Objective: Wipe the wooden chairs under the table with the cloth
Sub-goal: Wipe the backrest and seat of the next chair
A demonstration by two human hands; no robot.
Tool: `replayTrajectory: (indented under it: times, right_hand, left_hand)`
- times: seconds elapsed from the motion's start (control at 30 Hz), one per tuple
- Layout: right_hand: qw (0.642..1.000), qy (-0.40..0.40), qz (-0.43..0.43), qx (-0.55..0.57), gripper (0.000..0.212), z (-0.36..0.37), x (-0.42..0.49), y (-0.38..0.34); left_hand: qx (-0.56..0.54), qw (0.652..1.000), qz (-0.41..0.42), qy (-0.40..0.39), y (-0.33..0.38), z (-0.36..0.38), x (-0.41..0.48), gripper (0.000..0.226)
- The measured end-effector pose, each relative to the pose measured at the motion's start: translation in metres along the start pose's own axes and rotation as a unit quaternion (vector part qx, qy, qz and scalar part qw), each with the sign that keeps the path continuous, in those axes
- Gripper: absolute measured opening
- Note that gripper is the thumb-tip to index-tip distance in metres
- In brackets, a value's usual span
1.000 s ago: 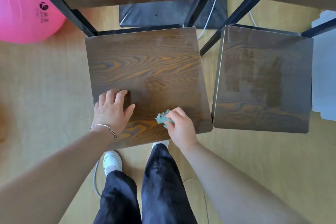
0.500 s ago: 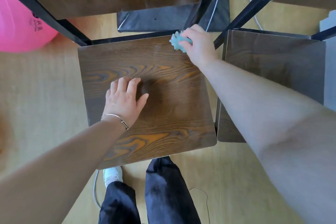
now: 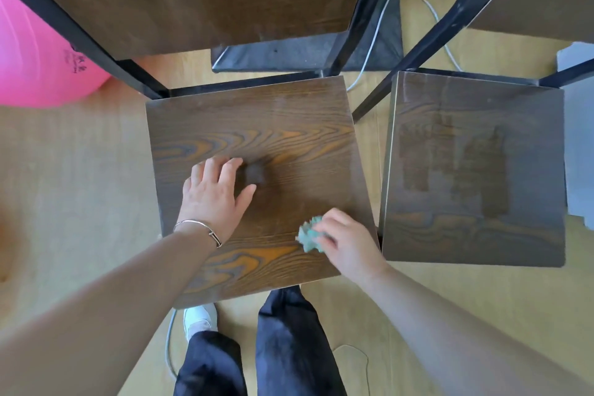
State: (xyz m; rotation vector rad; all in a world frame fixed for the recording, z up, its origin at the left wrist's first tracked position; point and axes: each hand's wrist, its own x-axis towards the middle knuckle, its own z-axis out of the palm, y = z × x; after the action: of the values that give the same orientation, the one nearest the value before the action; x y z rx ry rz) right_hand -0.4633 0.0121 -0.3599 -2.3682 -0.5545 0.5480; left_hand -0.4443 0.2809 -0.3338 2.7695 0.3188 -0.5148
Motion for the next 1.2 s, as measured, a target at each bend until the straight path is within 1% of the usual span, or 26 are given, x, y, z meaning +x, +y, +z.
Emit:
replayTrajectory:
  times: [0.07, 0.1, 0.17, 0.2, 0.27, 0.37, 0.43, 0.5, 0.53, 0.57, 0.67, 0.73, 0.83, 0.97, 1.03, 1.1, 1.13, 1.17, 1.2]
  right_hand:
    - [0.993, 0.093, 0.065, 0.036, 0.006, -0.009, 0.035, -0.002]
    - [0.98, 0.152, 0.114, 0.061, 0.008, -0.015, 0.057, -0.004]
    - [0.937, 0.247, 0.22, 0.117, 0.016, -0.029, 0.109, -0.004]
    - [0.916, 0.275, 0.258, 0.138, 0.02, -0.035, 0.135, -0.004]
    - [0.89, 0.319, 0.291, 0.149, 0.026, -0.042, 0.179, -0.005]
    - [0.868, 0.369, 0.309, 0.123, 0.027, -0.042, 0.222, -0.011]
    - [0.856, 0.382, 0.328, 0.116, 0.025, -0.037, 0.235, -0.015]
    - [0.859, 0.381, 0.328, 0.1, 0.023, -0.03, 0.24, -0.02]
    - [0.87, 0.368, 0.316, 0.091, 0.021, -0.025, 0.24, -0.025]
    - [0.887, 0.349, 0.293, 0.078, 0.019, -0.02, 0.239, -0.032]
    - [0.942, 0.275, 0.189, 0.038, 0.014, -0.003, 0.221, -0.053]
    - [0.965, 0.225, 0.131, 0.027, 0.015, 0.008, 0.199, -0.058]
    - [0.984, 0.168, 0.061, 0.008, 0.013, 0.027, 0.155, -0.062]
    - [0.994, 0.106, -0.016, 0.026, 0.012, 0.064, 0.067, -0.069]
    - [0.998, 0.062, -0.028, 0.017, 0.016, 0.079, 0.027, -0.074]
    - [0.999, 0.035, -0.007, 0.032, 0.018, 0.08, 0.014, -0.079]
    - [0.998, 0.034, 0.014, 0.056, 0.018, 0.073, 0.017, -0.079]
    - [0.995, 0.051, 0.033, 0.081, 0.017, 0.061, 0.024, -0.077]
    - [0.99, 0.085, 0.052, 0.098, 0.016, 0.045, 0.034, -0.072]
  left_hand:
    - [-0.008, 1.0, -0.008, 0.004, -0.005, 0.002, 0.0, 0.055]
    - [-0.011, 1.0, -0.01, 0.006, -0.007, 0.003, 0.0, 0.055]
    - [-0.011, 1.0, -0.013, 0.009, -0.009, 0.004, 0.001, 0.055]
    - [-0.009, 1.0, -0.014, 0.009, -0.009, 0.004, 0.002, 0.055]
    - [-0.012, 1.0, -0.021, 0.012, -0.01, 0.001, 0.005, 0.055]
    - [-0.026, 0.999, -0.02, 0.03, -0.006, -0.005, 0.011, 0.054]
    - [-0.032, 0.999, -0.014, 0.042, -0.002, -0.008, 0.019, 0.053]
    - [-0.038, 0.998, -0.017, 0.046, 0.002, -0.011, 0.028, 0.053]
    - [-0.041, 0.998, -0.02, 0.047, 0.003, -0.012, 0.032, 0.053]
    - [-0.043, 0.998, -0.023, 0.047, 0.003, -0.013, 0.036, 0.053]
    - [-0.036, 0.998, -0.033, 0.041, -0.002, -0.013, 0.04, 0.054]
    - [-0.026, 0.998, -0.038, 0.031, -0.01, -0.013, 0.037, 0.054]
    - [-0.006, 0.999, -0.037, 0.023, -0.025, -0.011, 0.022, 0.055]
    - [0.005, 0.999, -0.042, 0.007, -0.04, -0.004, -0.005, 0.055]
    - [0.009, 0.999, -0.039, 0.001, -0.046, -0.001, -0.017, 0.055]
    - [0.015, 0.999, -0.031, 0.001, -0.05, 0.0, -0.024, 0.054]
    - [0.021, 0.999, -0.026, 0.002, -0.053, 0.0, -0.026, 0.055]
    - [0.027, 0.999, -0.018, 0.003, -0.055, 0.0, -0.027, 0.055]
    - [0.033, 0.999, -0.01, 0.004, -0.056, 0.0, -0.027, 0.055]
